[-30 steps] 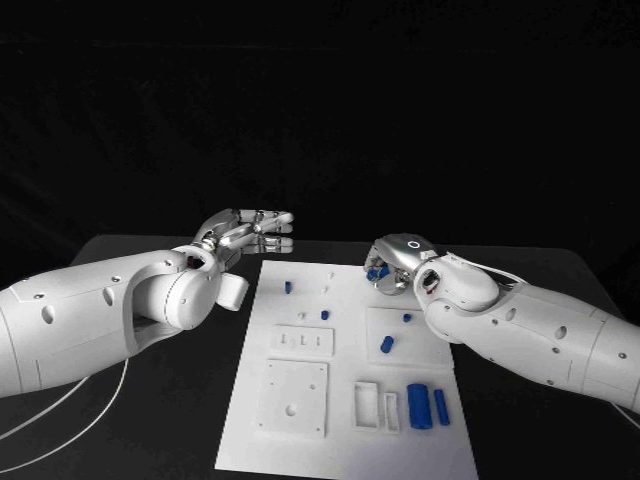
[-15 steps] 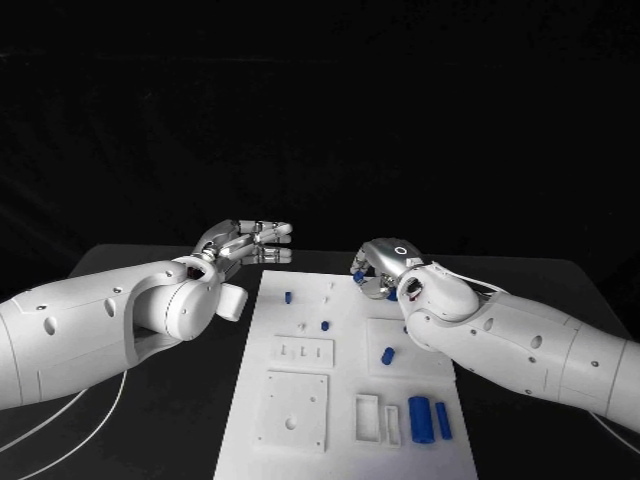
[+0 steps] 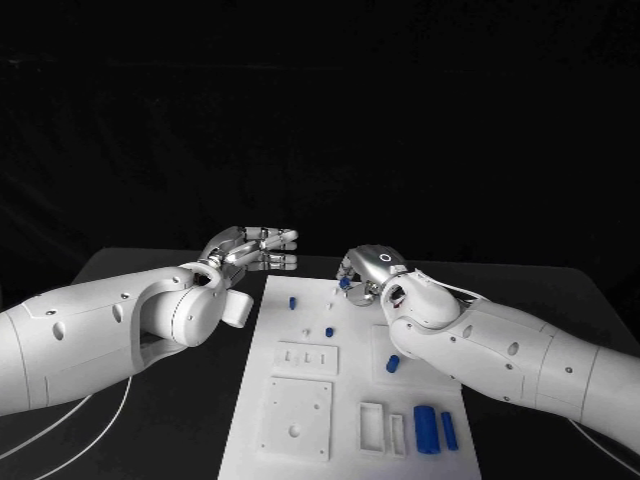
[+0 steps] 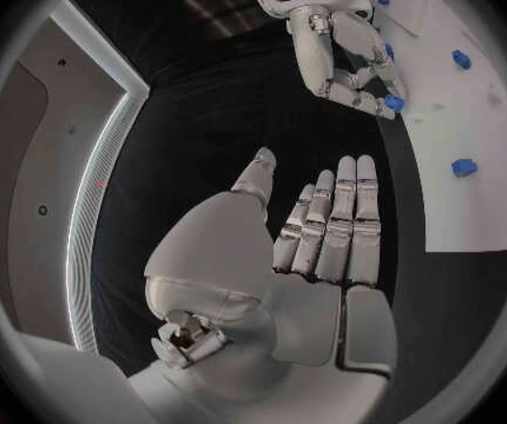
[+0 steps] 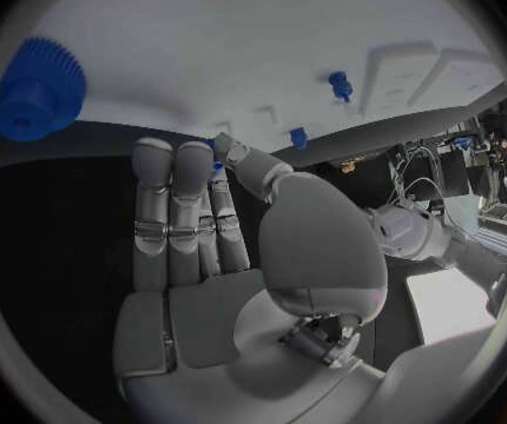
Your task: Assemble the parts on the task board
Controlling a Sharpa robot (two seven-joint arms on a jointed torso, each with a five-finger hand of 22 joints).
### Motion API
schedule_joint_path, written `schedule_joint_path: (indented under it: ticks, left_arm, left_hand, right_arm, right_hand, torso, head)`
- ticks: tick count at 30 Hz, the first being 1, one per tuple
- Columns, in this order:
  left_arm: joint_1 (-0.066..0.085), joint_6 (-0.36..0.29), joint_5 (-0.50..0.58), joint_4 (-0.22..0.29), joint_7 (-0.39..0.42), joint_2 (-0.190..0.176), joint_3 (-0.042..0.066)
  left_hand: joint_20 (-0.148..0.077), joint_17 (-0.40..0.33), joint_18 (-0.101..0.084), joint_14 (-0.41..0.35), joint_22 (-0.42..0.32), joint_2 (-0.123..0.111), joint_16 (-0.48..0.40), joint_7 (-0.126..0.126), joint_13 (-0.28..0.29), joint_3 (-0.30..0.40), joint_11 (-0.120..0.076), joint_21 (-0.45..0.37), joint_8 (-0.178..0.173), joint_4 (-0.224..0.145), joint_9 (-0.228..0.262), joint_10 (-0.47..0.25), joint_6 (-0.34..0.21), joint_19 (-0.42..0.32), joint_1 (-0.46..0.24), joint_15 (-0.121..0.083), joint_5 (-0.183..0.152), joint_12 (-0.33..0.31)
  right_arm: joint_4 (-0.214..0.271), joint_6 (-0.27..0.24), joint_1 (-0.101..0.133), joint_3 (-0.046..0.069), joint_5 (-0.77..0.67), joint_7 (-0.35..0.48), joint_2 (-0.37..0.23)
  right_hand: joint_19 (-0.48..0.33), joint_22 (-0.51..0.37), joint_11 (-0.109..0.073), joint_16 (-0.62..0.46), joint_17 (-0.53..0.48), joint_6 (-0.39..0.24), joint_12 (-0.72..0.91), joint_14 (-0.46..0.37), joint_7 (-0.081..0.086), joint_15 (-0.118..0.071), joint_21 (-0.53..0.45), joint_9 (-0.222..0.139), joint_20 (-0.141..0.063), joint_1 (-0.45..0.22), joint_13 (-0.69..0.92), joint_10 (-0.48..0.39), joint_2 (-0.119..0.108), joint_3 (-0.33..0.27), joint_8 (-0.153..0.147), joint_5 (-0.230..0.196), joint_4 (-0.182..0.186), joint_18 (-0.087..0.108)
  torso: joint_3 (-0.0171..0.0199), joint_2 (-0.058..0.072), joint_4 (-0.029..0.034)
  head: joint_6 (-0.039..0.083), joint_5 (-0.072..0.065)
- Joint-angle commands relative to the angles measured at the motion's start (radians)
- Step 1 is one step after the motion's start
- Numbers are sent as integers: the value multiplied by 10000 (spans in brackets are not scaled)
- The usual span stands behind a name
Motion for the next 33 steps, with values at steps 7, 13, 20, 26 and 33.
schedule_joint_path:
  ticks: [7, 13, 20, 26, 33]
  left_arm:
    - [28, 79, -35, -12, 80, 60, 14]
    - [34, 70, -35, -47, 81, 54, 15]
    - [40, 64, -35, -67, 84, 56, 15]
    - [42, 85, -37, -51, 91, 75, 15]
    - [43, 82, -39, 16, 98, 69, 15]
  left_hand:
    - [78, 4, -51, -51, -10, -22, -69, -14, 9, -7, -11, 5, 27, -62, -7, -37, -50, 13, -37, 21, -33, -11]
    - [78, 4, -51, -51, -10, -22, -69, -14, 9, -7, -11, 5, 27, -62, -7, -37, -50, 13, -37, 21, -33, -11]
    - [84, 4, -38, -54, -8, -27, -61, -13, 9, -8, -11, 8, 27, -81, -7, -38, -50, 11, -26, 22, -35, -11]
    - [84, 4, -38, -54, -8, -27, -61, -12, 9, -8, -11, 8, 27, -81, -8, -38, -54, 11, -26, 22, -35, -11]
    - [85, 4, -37, -55, -7, -23, -61, -10, 9, -7, -12, 10, 23, -81, -11, -41, -90, 13, -28, 22, -34, -11]
  right_arm:
    - [92, -74, -14, 4, -158, 112, 116]
    - [197, -33, -16, 4, -155, 122, 50]
    - [259, 85, -27, 3, -116, 176, 39]
    - [219, 233, -35, 3, -130, 117, 105]
    - [122, 376, -38, 2, -167, 76, 151]
  right_hand:
    - [84, 48, -343, -51, -3, 39, 41, 6, -5, -56, -88, 71, 15, 41, 50, 384, 109, 91, 33, 67, 19, 78]
    - [97, 80, -342, -53, -3, 44, 40, 3, -6, -57, -109, 69, 12, 32, 49, 380, 116, 86, 34, 83, 4, 77]
    - [111, 124, -344, -53, -1, 49, 41, 3, -6, -64, -140, 66, 7, 17, 49, 384, 118, 78, 35, 101, -12, 74]
    - [150, 249, -345, -65, -6, 49, 40, -9, -2, -71, -264, 55, 4, 2, 47, 380, 179, 23, 32, 135, -75, 58]
    - [192, 397, -342, -50, 6, 50, 39, -4, -7, -68, -391, 51, 8, -33, 49, 384, 167, 63, 32, 144, -97, 73]
  torso:
    - [12, 9, -15]
    - [22, 6, -26]
    - [20, 18, -32]
    - [15, 34, -4]
    - [-6, 48, -4]
  head:
    - [-24, 75]
    - [-44, 126]
    - [-43, 128]
    - [-23, 91]
    - [-31, 82]
